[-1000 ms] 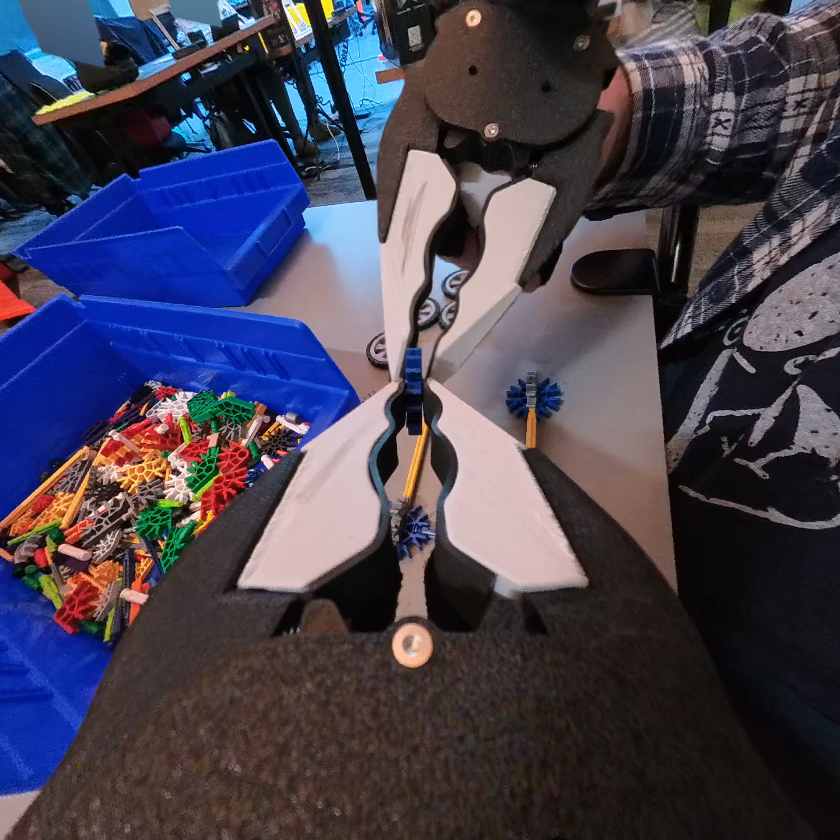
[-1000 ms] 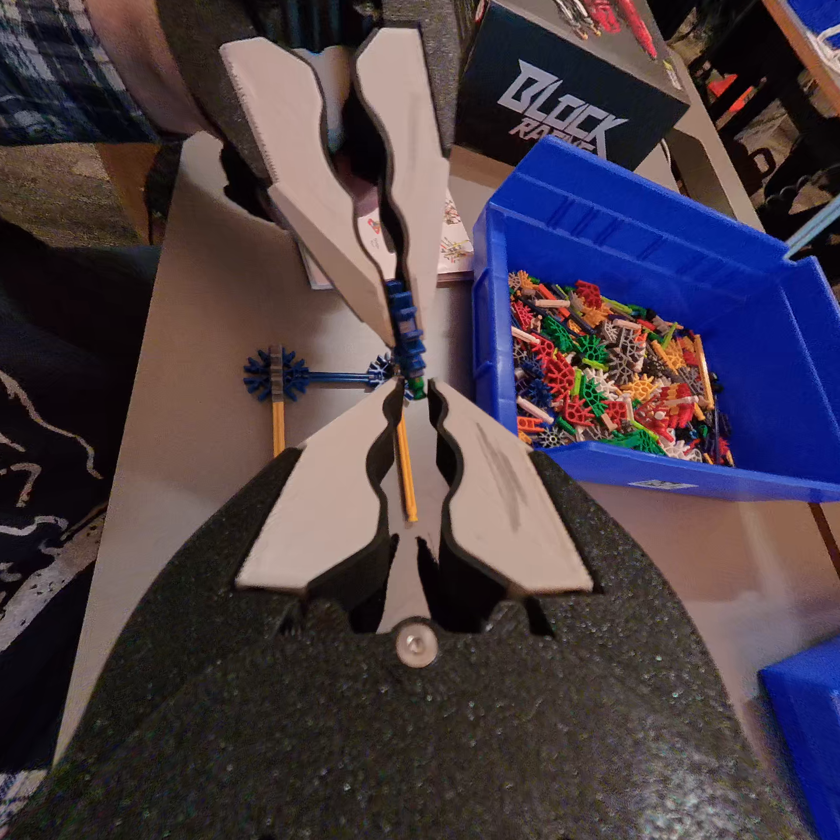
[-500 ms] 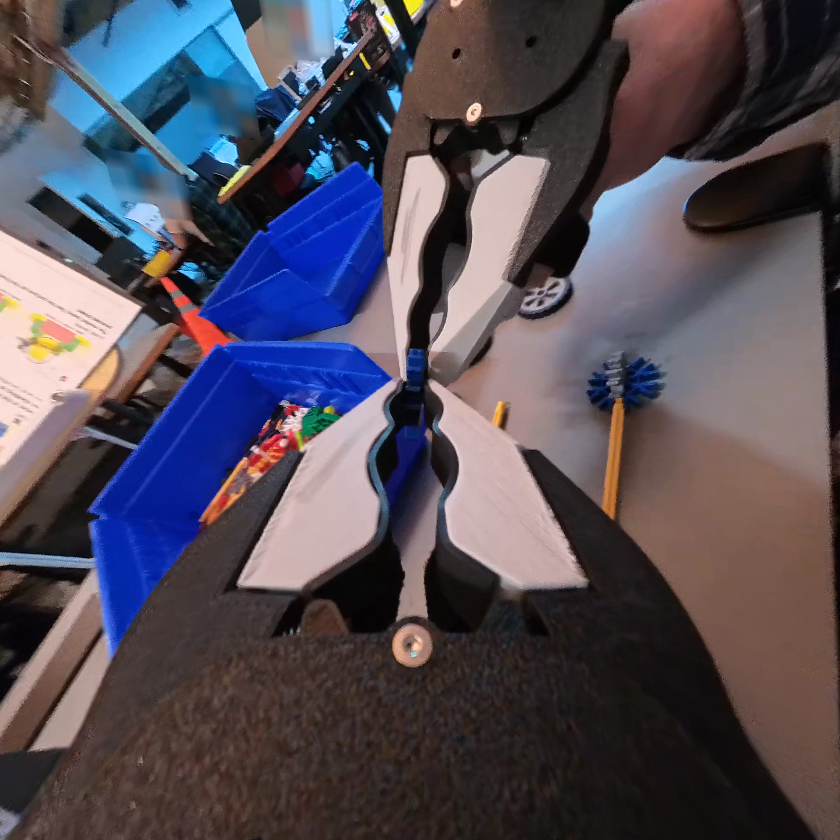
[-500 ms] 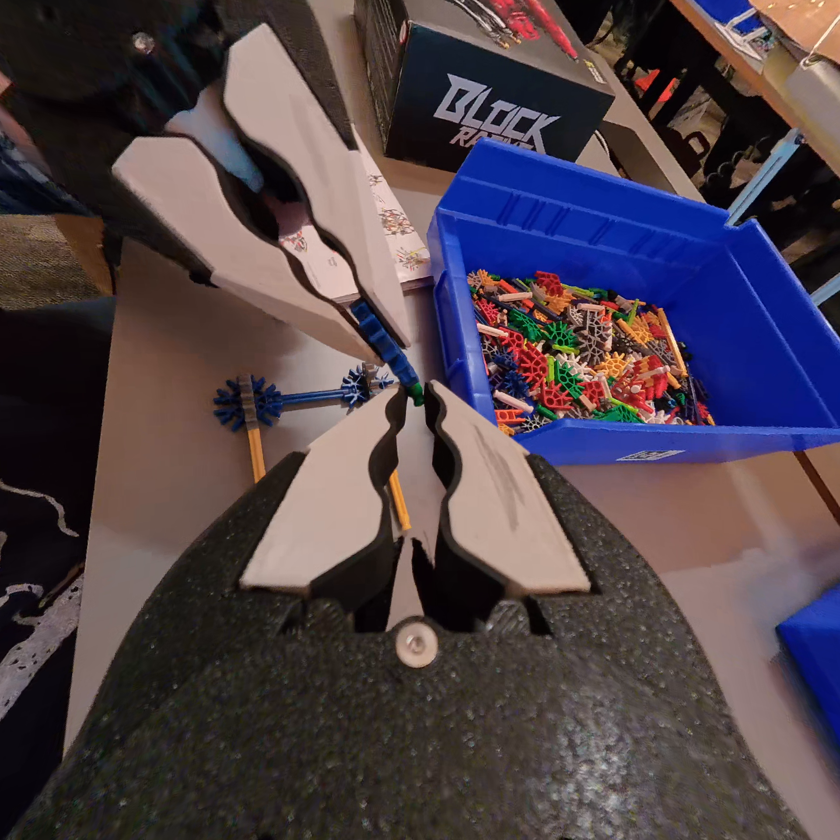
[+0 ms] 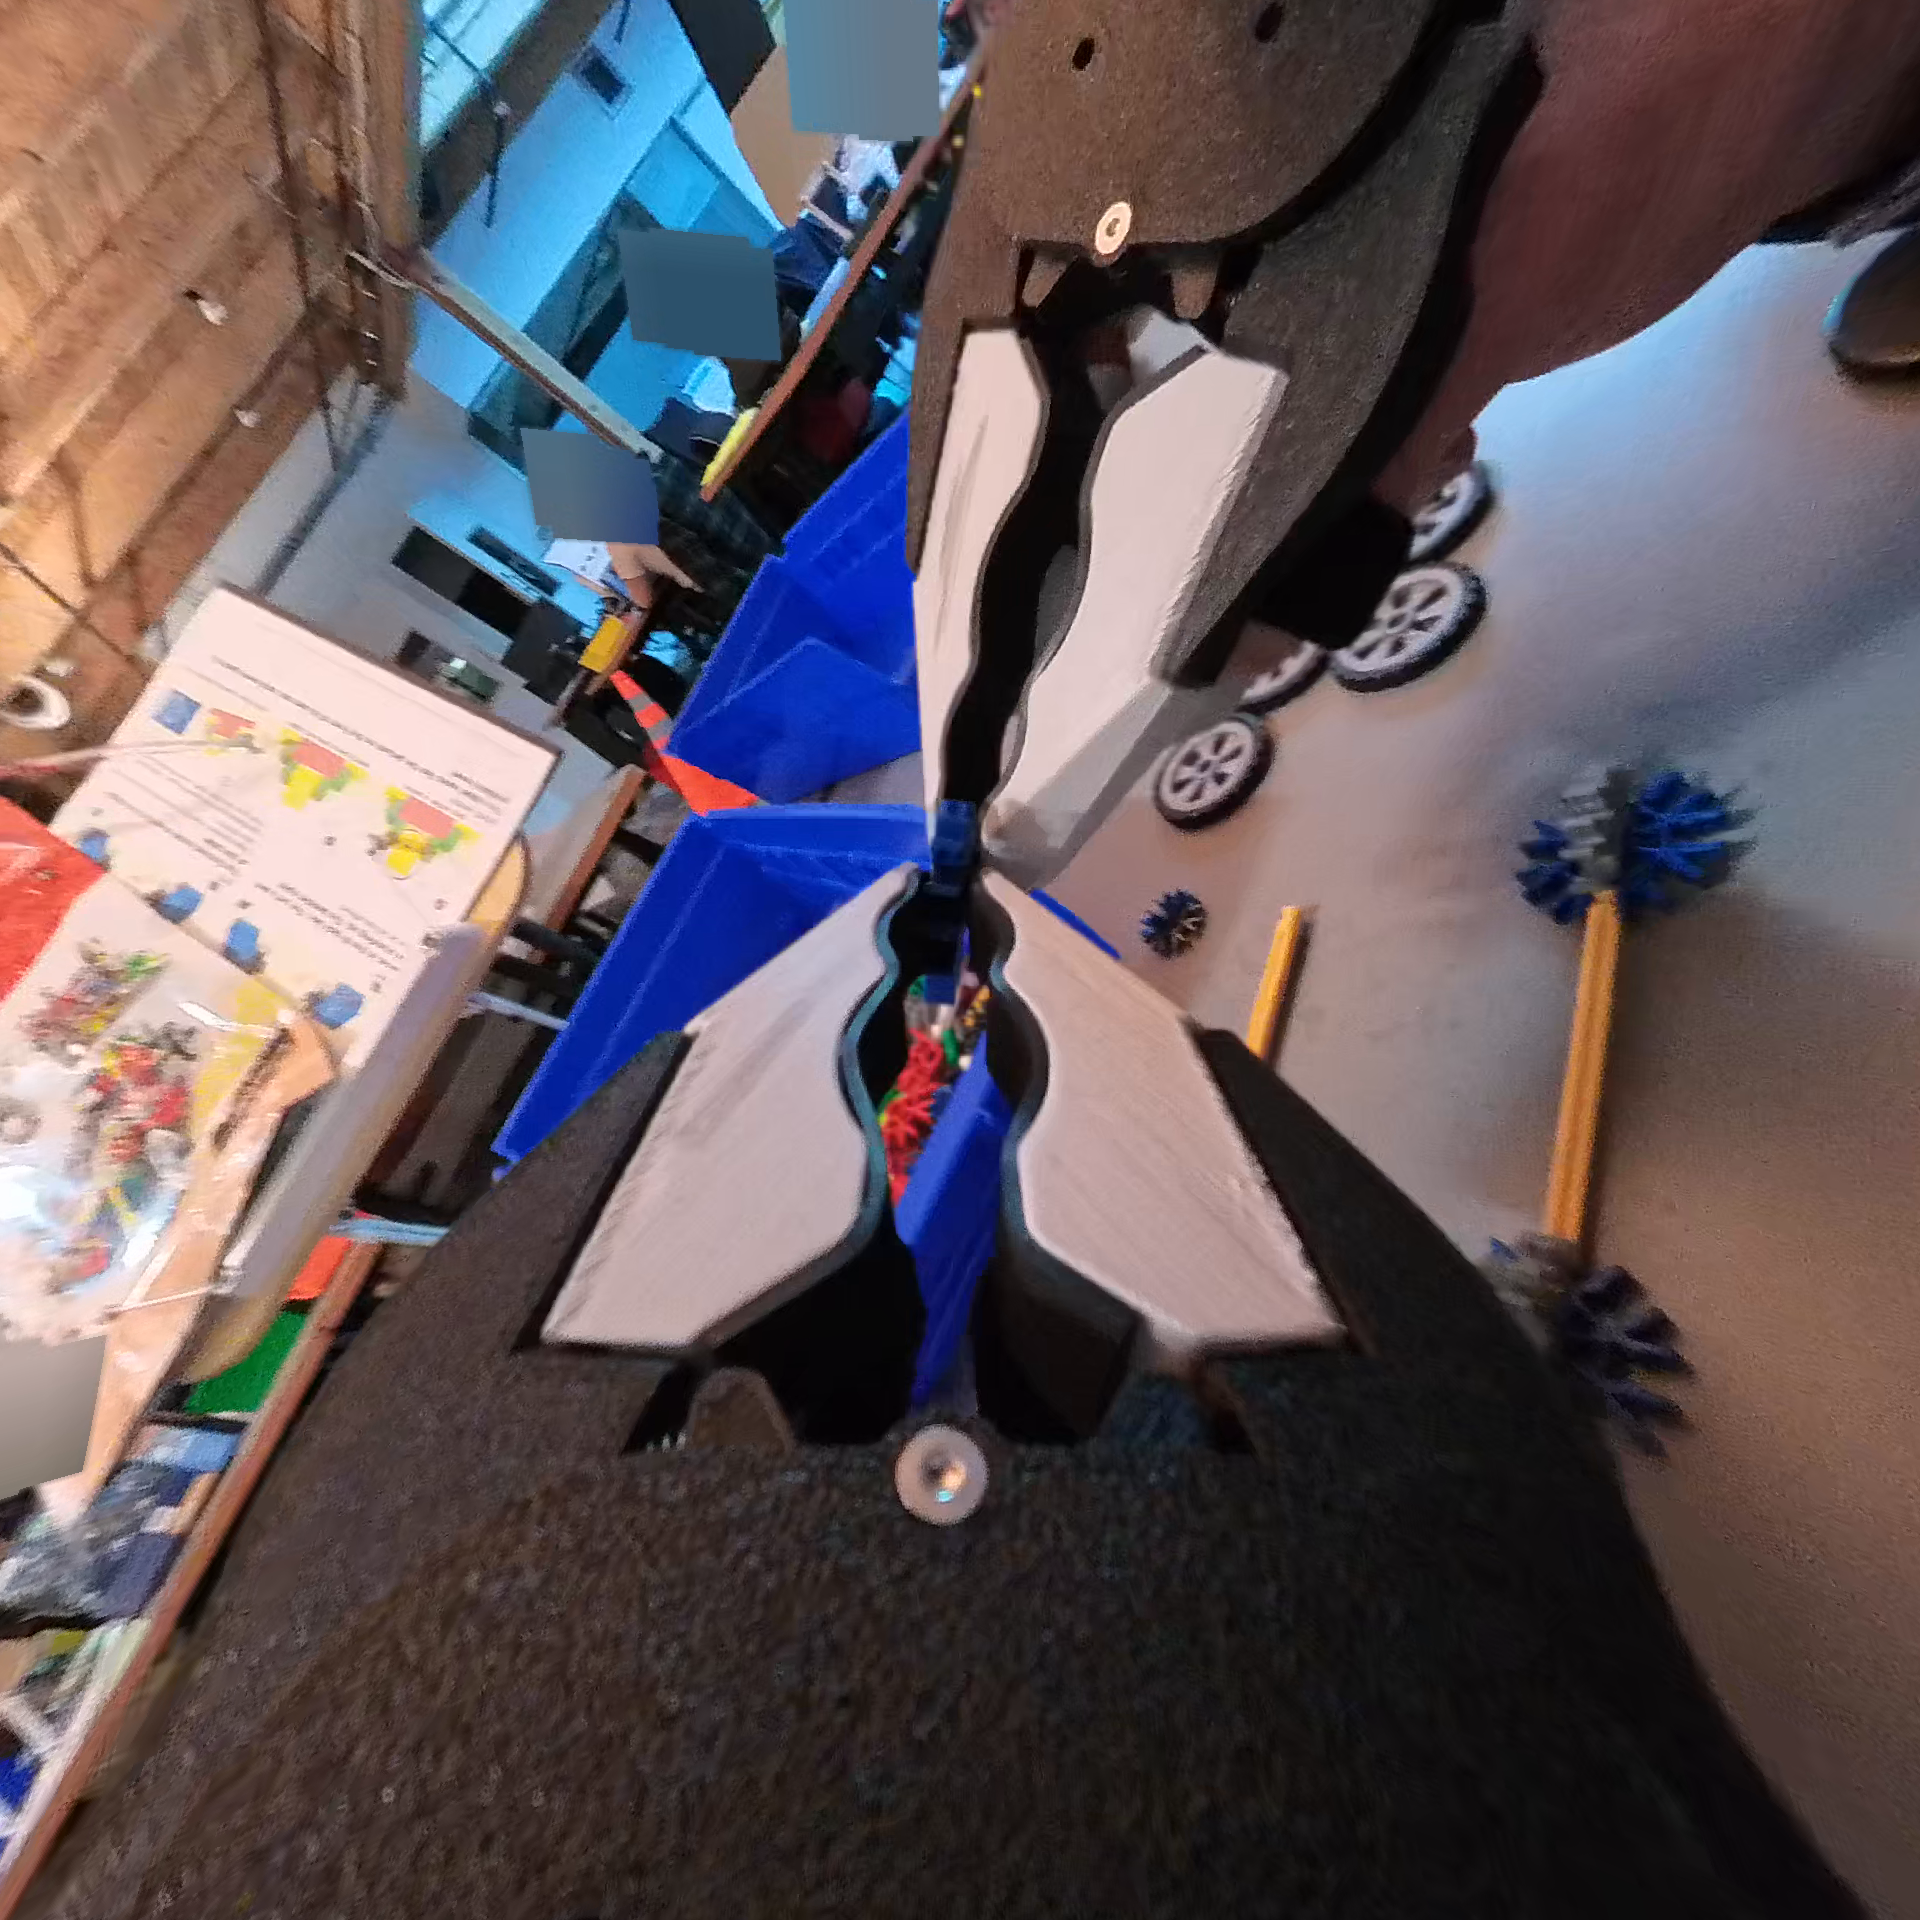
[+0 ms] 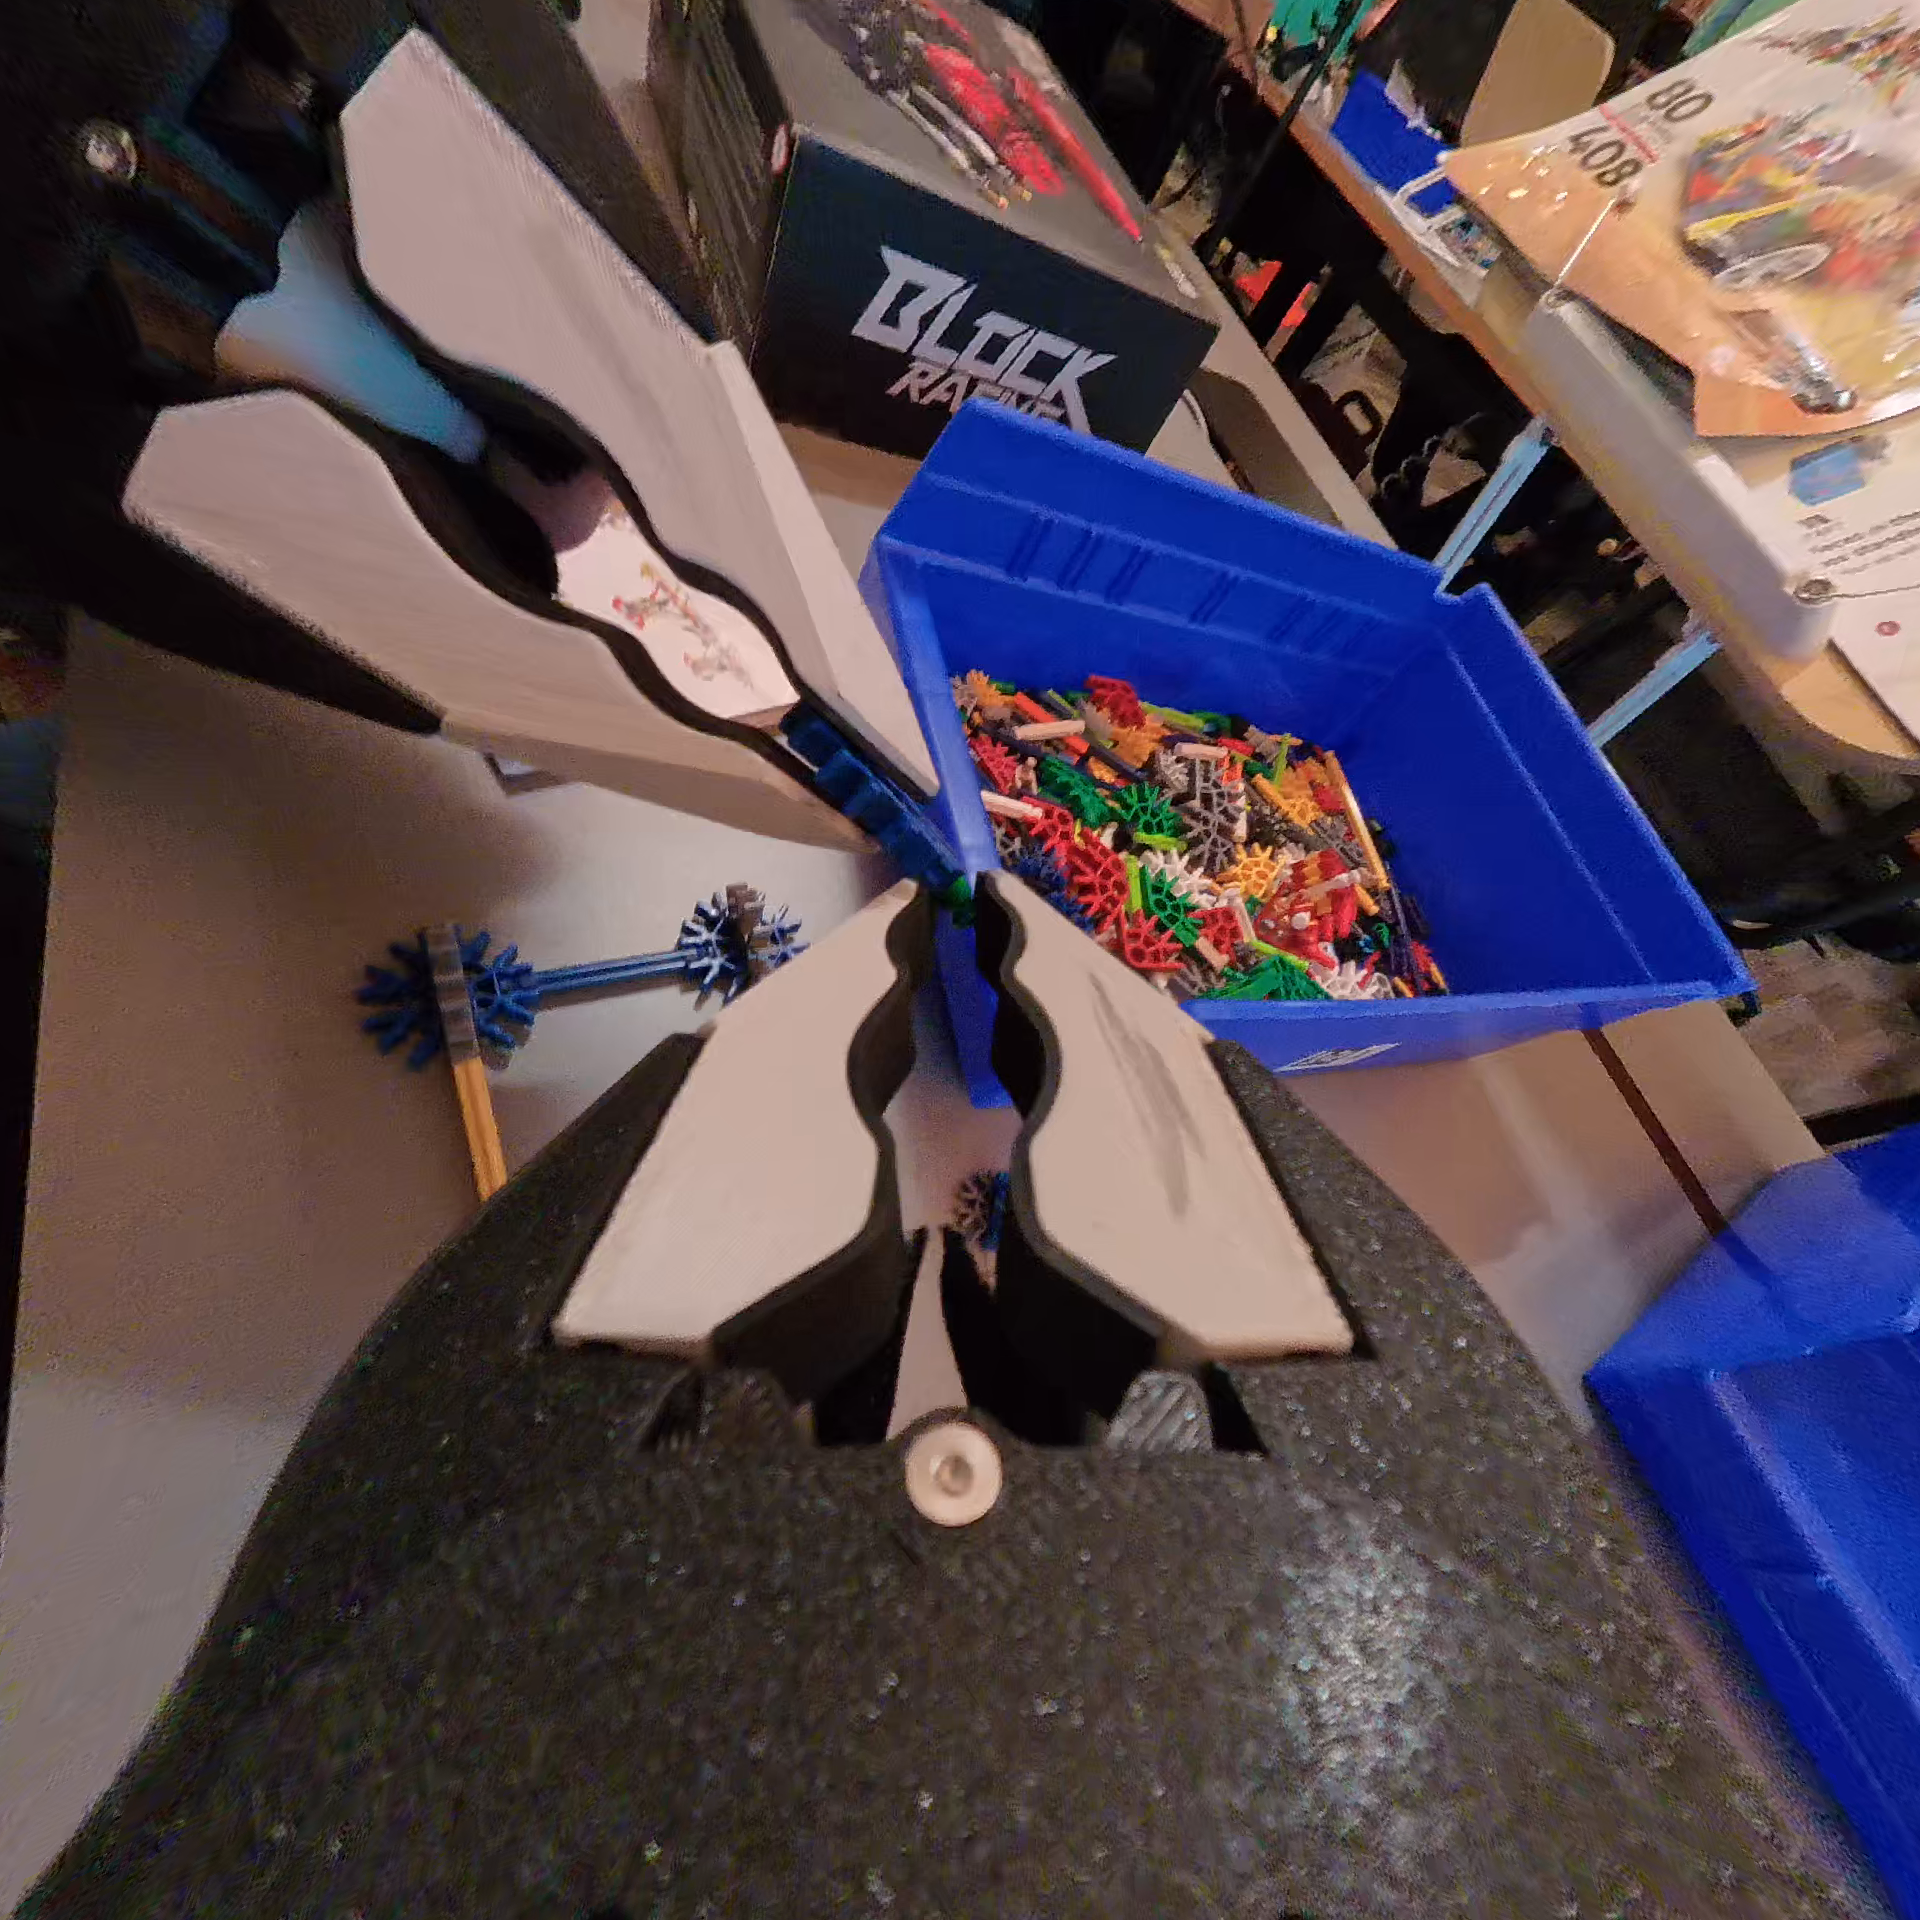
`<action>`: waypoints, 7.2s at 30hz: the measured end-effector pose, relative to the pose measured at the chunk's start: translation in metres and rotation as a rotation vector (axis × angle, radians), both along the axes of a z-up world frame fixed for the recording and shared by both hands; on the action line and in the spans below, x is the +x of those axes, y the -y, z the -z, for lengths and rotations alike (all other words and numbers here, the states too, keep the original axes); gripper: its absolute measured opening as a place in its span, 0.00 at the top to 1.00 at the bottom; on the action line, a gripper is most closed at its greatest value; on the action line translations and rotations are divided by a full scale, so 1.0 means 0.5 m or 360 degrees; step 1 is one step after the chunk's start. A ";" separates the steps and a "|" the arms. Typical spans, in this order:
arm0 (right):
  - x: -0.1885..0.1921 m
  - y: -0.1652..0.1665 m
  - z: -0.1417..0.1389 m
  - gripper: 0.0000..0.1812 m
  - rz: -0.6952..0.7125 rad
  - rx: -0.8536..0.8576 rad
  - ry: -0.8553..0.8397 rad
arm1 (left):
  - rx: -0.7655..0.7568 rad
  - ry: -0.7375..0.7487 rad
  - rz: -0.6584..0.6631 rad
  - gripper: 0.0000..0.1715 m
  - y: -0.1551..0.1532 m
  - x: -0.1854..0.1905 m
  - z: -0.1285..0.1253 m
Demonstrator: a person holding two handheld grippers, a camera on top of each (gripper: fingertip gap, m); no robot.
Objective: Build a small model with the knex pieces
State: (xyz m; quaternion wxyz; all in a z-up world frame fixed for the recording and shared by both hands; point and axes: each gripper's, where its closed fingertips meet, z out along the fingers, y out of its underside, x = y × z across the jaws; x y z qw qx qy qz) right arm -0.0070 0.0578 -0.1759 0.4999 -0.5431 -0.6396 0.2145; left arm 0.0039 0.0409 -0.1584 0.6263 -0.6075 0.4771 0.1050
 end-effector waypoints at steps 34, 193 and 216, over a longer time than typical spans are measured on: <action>-0.025 0.031 -0.043 0.96 -0.0391 0.0086 -0.0021 | -0.0389 0.0509 0.0552 0.98 0.021 0.008 -0.057; 0.085 0.003 0.069 0.77 0.0014 -0.0337 0.0128 | -0.1151 -0.0311 -0.0382 0.86 0.071 -0.179 0.214; 0.045 0.073 0.187 0.73 -0.0068 -0.0626 0.0621 | -0.0931 -0.0261 -0.0352 0.82 0.121 -0.192 0.218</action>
